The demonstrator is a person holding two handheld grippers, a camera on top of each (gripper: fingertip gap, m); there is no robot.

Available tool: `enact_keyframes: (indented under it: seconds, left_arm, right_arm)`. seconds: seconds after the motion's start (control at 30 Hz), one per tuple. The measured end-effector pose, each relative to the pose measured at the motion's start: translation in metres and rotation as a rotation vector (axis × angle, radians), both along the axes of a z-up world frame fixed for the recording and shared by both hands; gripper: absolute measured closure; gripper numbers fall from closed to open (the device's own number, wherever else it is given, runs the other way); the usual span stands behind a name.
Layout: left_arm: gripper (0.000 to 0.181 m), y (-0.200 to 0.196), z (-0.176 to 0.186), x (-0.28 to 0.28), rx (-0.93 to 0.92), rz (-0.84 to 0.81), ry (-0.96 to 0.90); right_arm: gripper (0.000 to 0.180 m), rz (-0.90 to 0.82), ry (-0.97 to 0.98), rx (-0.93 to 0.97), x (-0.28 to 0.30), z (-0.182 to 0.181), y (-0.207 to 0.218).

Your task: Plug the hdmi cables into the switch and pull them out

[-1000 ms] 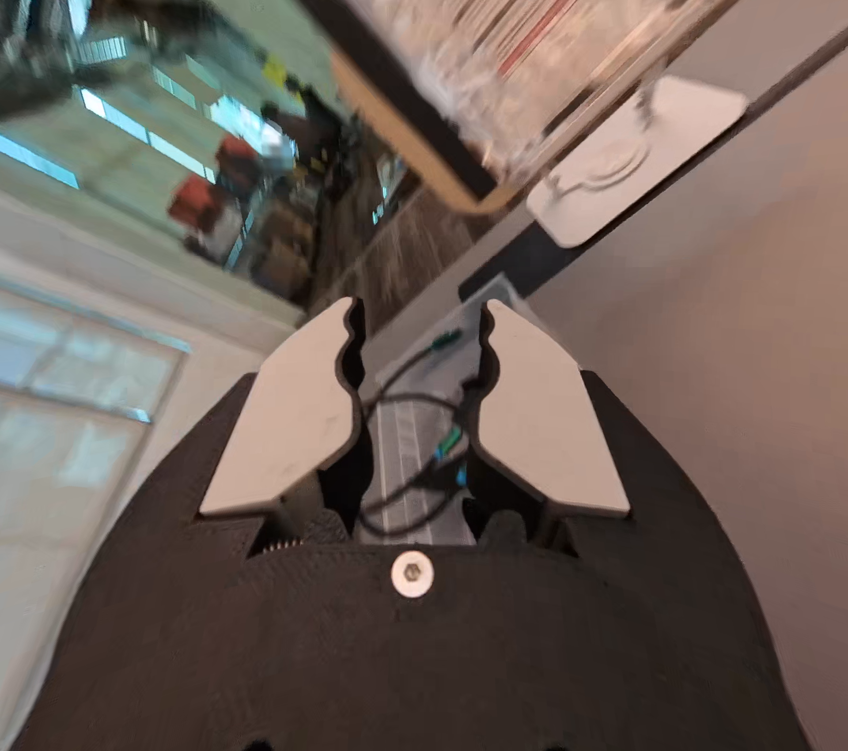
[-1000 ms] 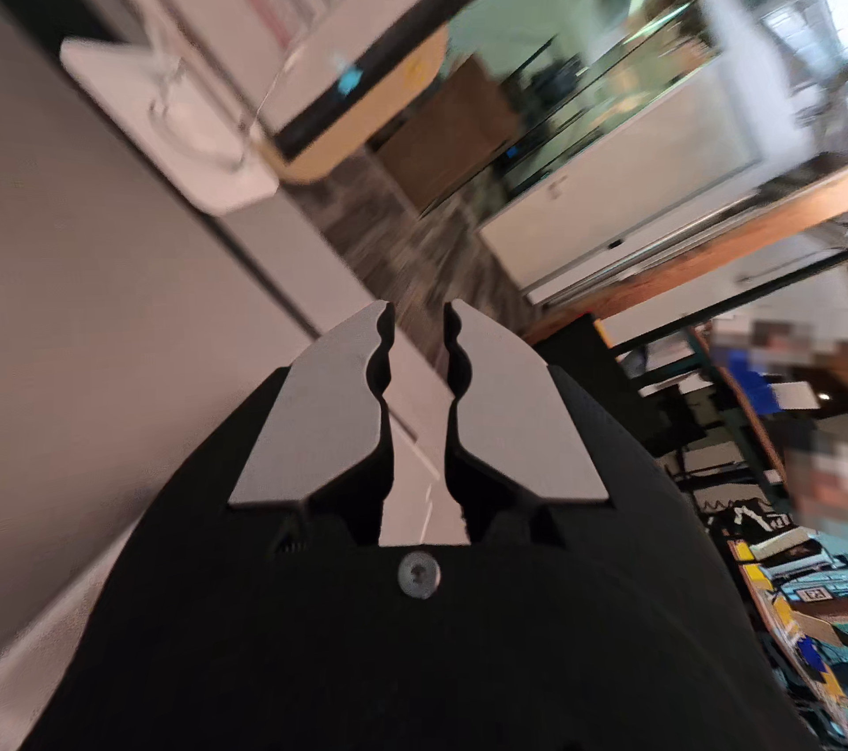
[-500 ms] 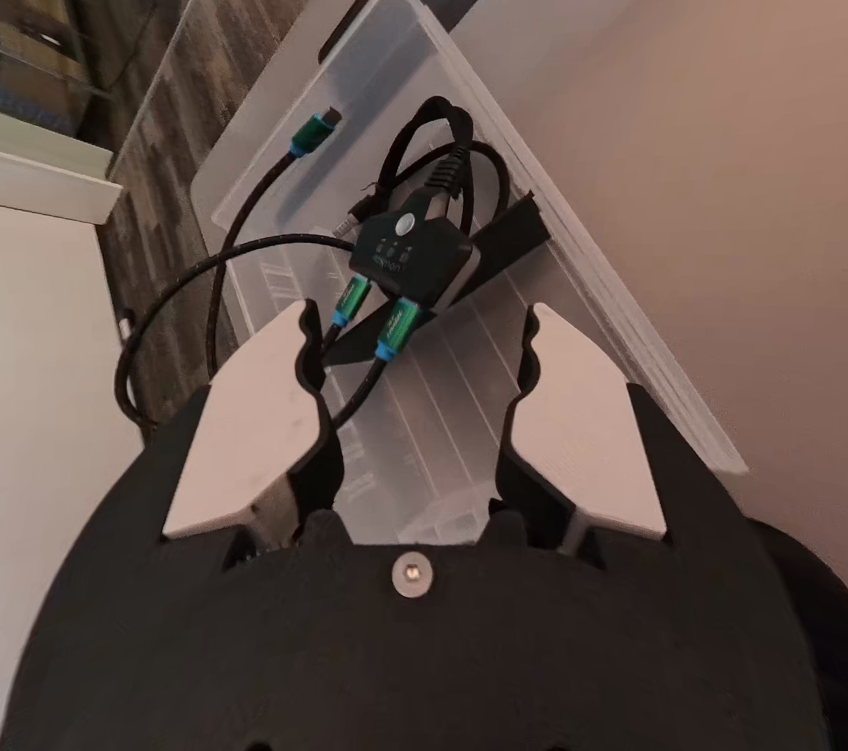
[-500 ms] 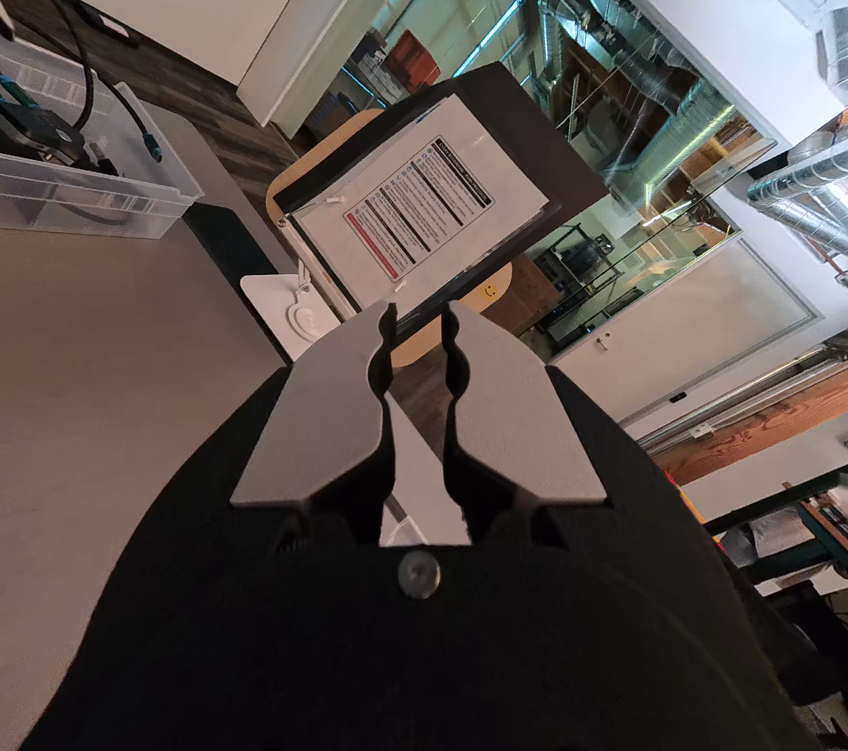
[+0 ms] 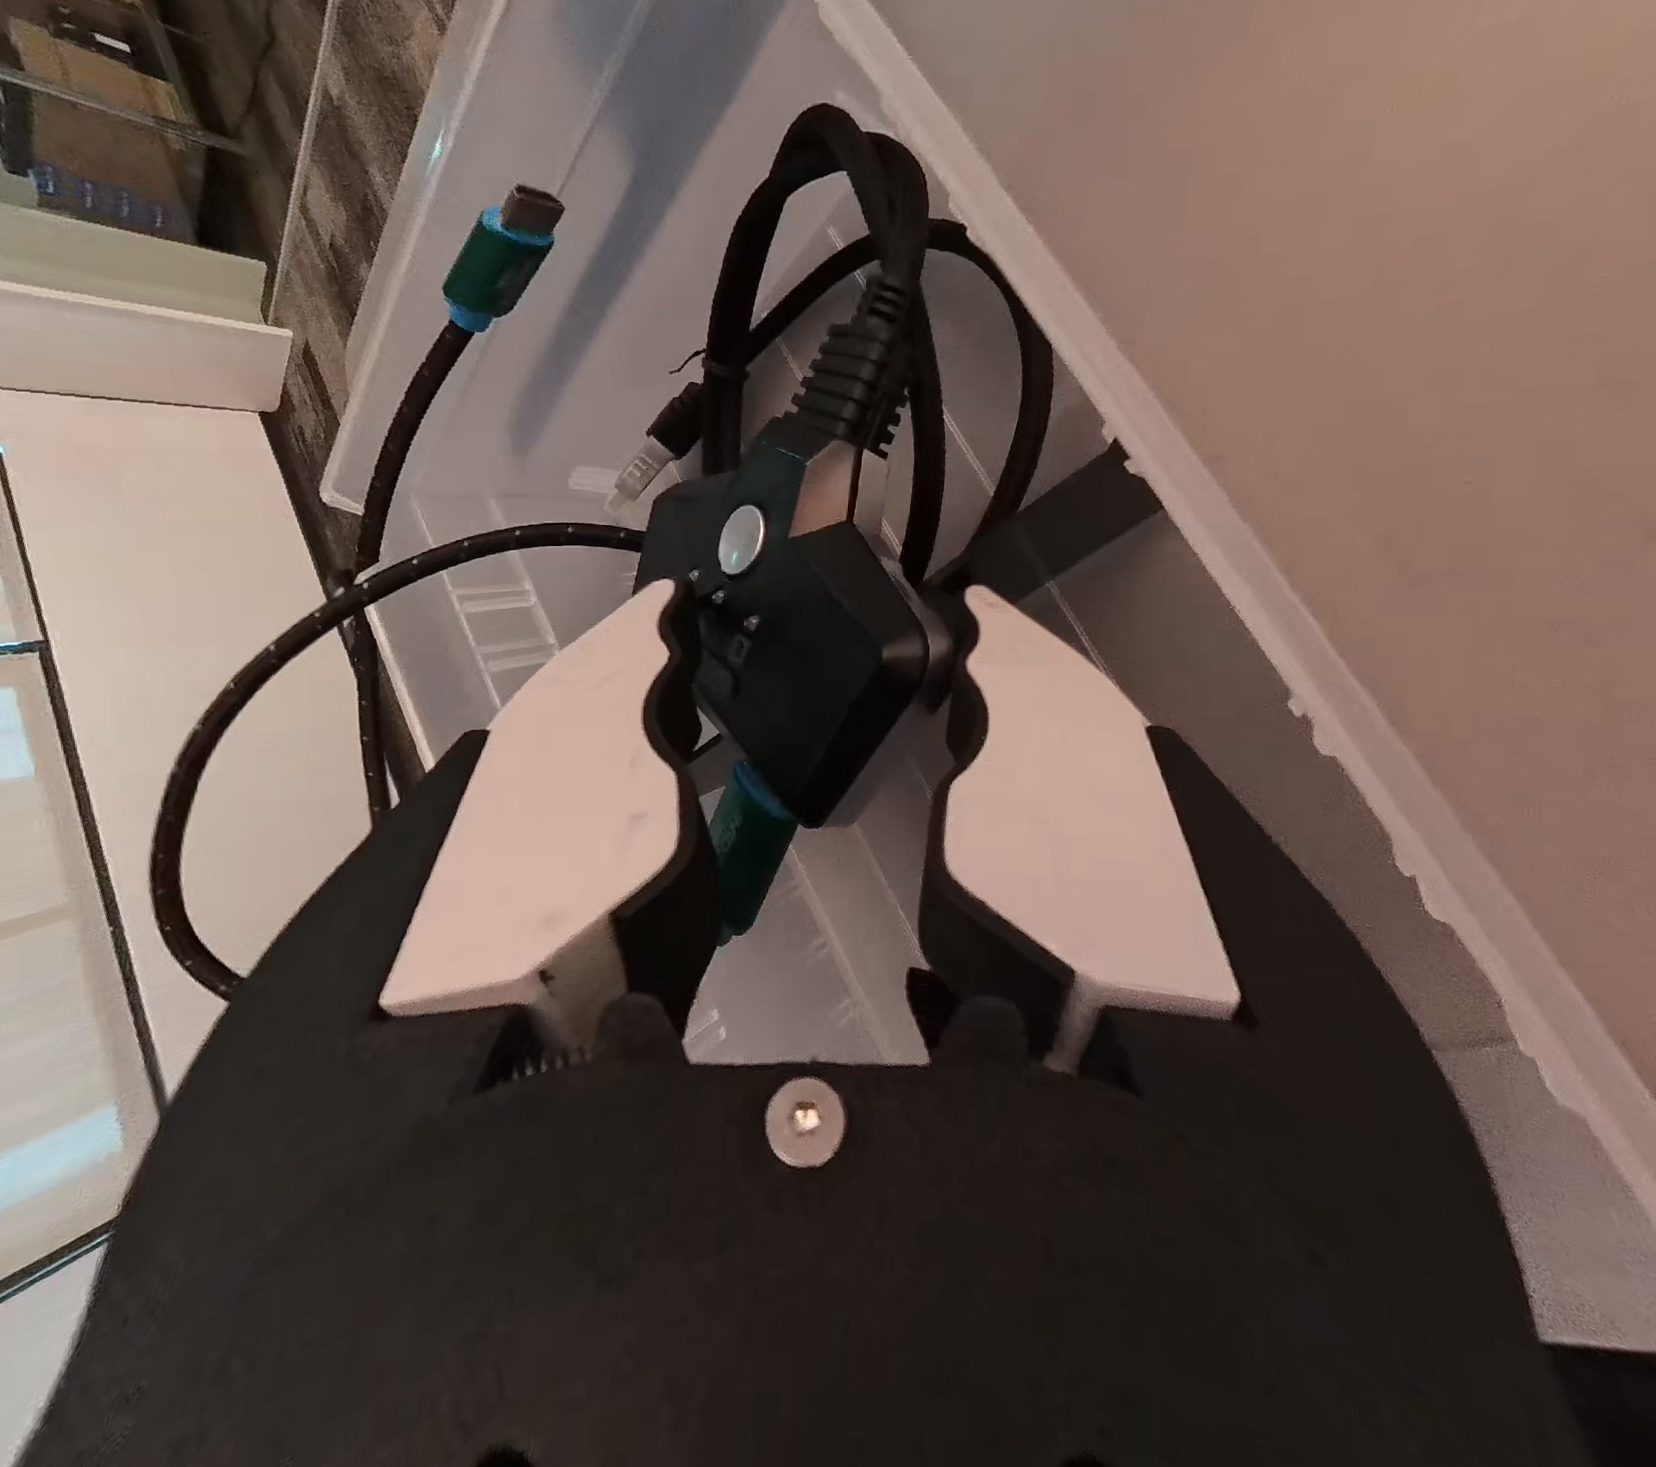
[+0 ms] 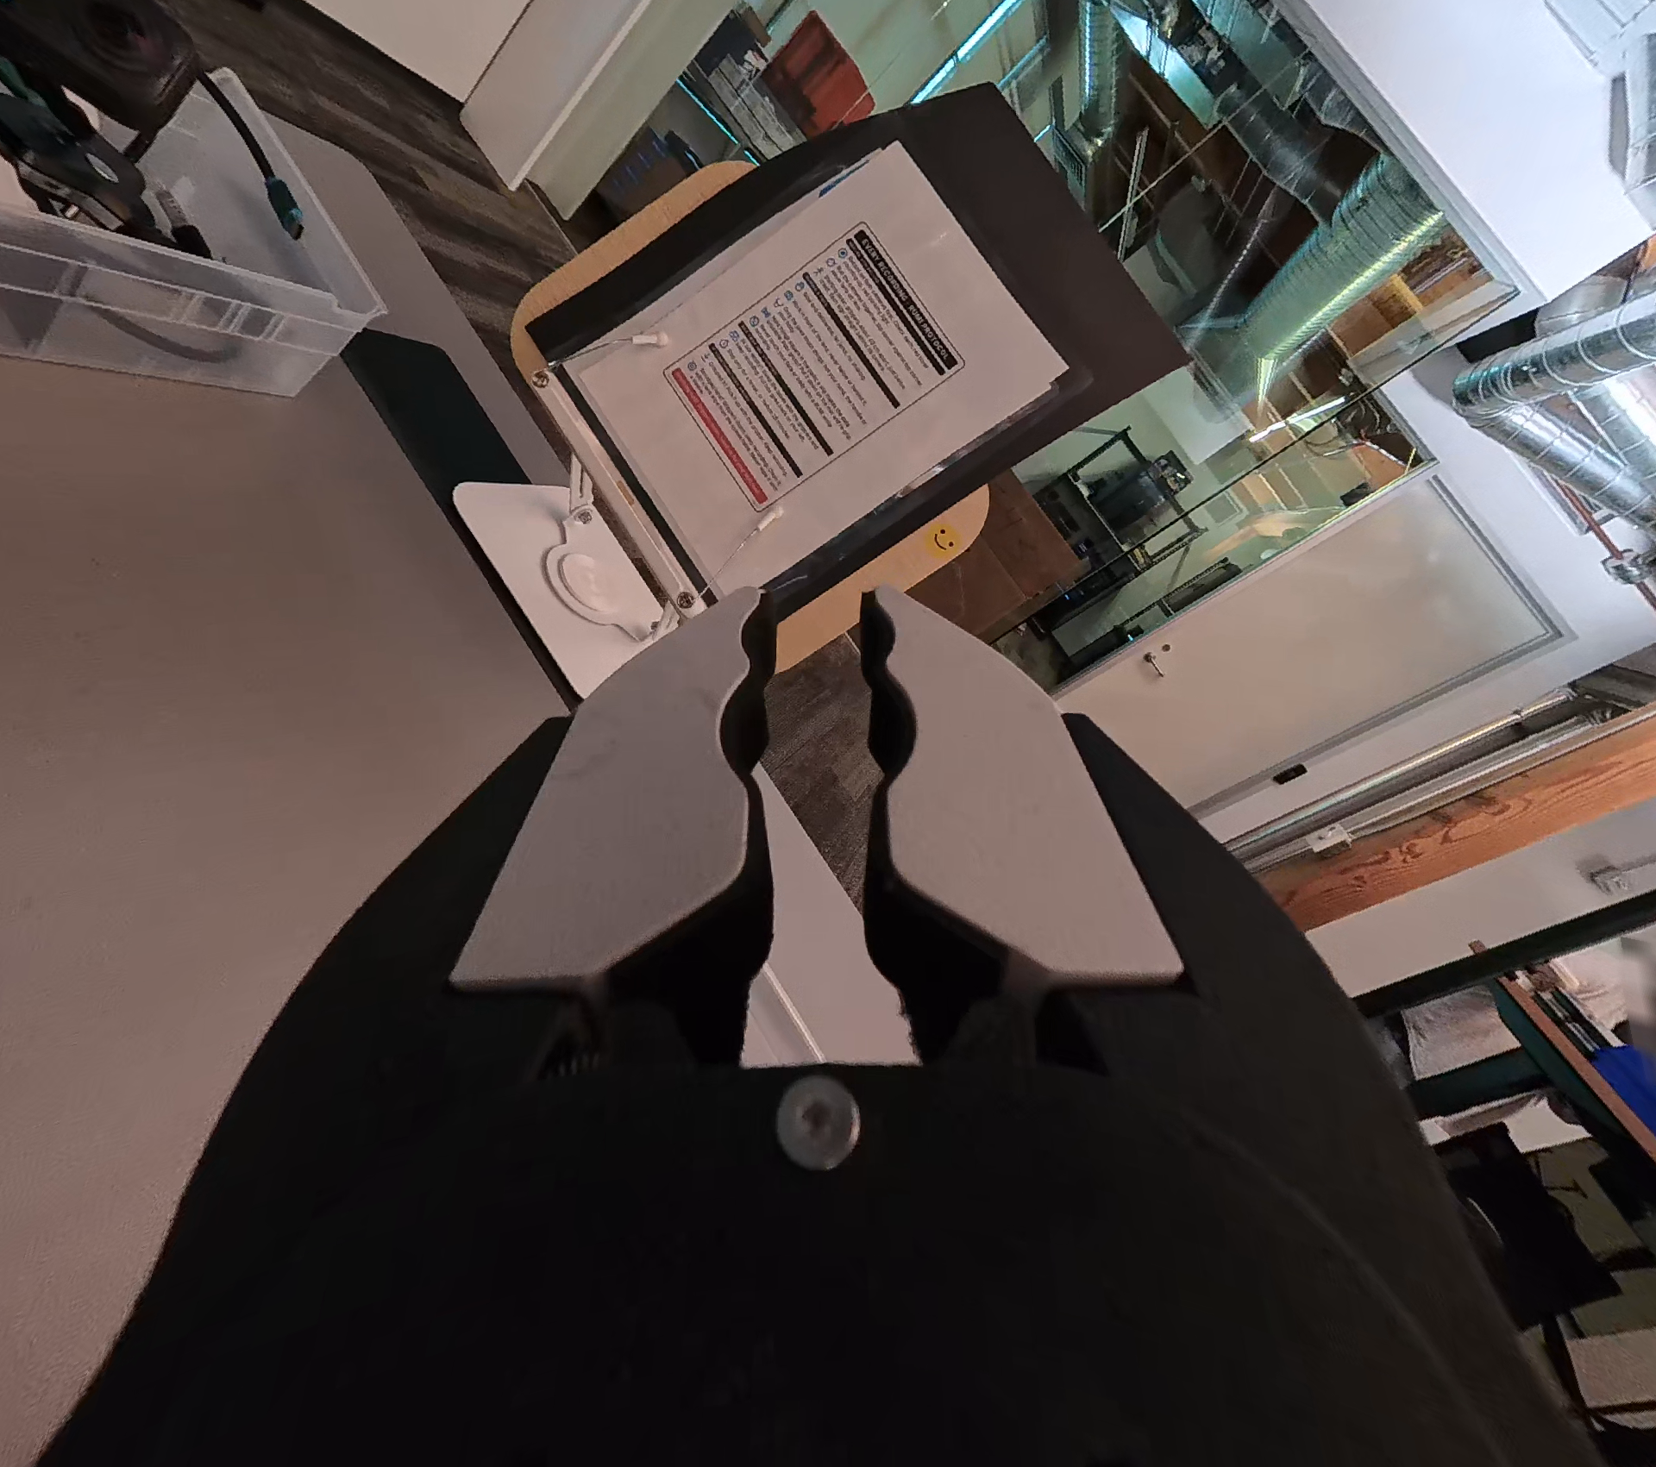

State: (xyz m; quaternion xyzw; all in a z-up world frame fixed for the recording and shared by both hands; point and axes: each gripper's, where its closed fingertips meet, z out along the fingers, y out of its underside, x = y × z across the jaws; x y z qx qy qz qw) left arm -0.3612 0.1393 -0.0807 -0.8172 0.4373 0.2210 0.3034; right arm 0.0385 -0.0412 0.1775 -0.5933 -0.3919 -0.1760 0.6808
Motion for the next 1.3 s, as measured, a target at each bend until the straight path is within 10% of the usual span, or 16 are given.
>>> enact_keyframes:
  seconds: [0.43,0.97,1.3]
  left_arm:
    - [0.157,-0.009,0.063,0.006,0.178,-0.03,0.034]
    - [0.16,-0.05,0.209,0.035,0.649,-0.048,-0.417]
    - [0.16,-0.141,0.273,0.143,0.682,-0.482,-0.746]
  right_arm:
    - [0.162,0.004,-0.003,0.016,0.004,0.003,-0.004]
    - [0.162,0.023,-0.027,-0.023,-0.002,-0.011,0.01]
    - [0.161,0.109,0.002,-0.122,-0.022,-0.038,0.034]
